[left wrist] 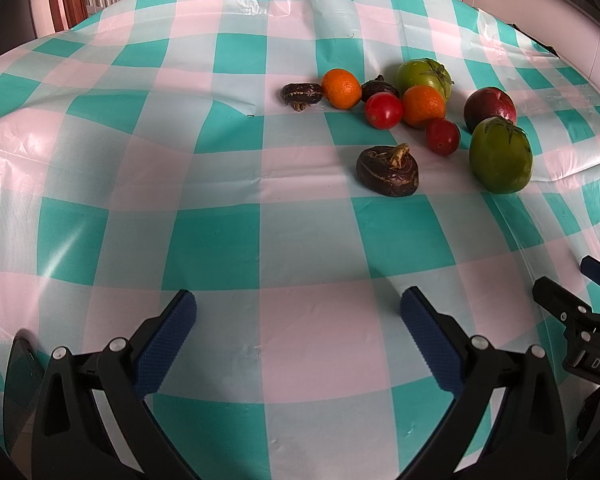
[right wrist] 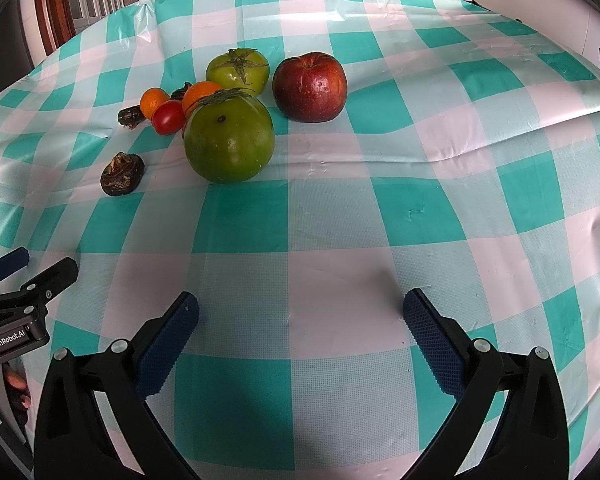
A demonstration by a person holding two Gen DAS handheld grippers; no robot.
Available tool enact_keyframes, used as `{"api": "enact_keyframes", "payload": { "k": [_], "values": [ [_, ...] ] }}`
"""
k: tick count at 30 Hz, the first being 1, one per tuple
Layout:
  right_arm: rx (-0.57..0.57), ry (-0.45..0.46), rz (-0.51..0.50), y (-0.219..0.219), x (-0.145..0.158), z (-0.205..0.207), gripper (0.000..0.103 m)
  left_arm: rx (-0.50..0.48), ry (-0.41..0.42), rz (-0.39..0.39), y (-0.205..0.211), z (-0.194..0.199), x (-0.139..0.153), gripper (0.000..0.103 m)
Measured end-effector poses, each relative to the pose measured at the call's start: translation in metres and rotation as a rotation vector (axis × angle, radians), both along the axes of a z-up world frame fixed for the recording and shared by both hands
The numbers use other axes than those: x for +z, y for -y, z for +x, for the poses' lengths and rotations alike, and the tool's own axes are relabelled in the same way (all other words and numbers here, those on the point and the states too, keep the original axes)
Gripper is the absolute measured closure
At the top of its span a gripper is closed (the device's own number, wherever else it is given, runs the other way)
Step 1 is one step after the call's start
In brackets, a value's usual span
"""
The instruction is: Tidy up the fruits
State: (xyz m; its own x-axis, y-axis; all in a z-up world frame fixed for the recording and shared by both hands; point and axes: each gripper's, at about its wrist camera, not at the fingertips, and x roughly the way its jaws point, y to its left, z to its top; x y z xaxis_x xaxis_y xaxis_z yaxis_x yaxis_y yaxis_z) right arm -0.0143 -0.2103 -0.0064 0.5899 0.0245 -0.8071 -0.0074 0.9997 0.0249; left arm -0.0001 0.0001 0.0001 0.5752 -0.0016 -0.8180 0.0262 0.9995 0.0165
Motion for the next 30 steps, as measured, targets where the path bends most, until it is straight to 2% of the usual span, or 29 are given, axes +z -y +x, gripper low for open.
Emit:
{"api": "enact_keyframes", "payload": {
  "k": [24, 30],
  "values": [
    [-0.001, 0.000, -0.002, 0.0001, 0.0000, -0.0004, 0.004, 0.000, 0.000, 0.000, 0.0000, 0.0000, 0.0000, 0.001],
    [-0.034, 0.000, -0.001, -0.0030, -0.0006, 0.0014, 0.004, 0.000, 0.000, 0.000, 0.0001, 0.0000, 0.0000, 0.001]
  ]
}}
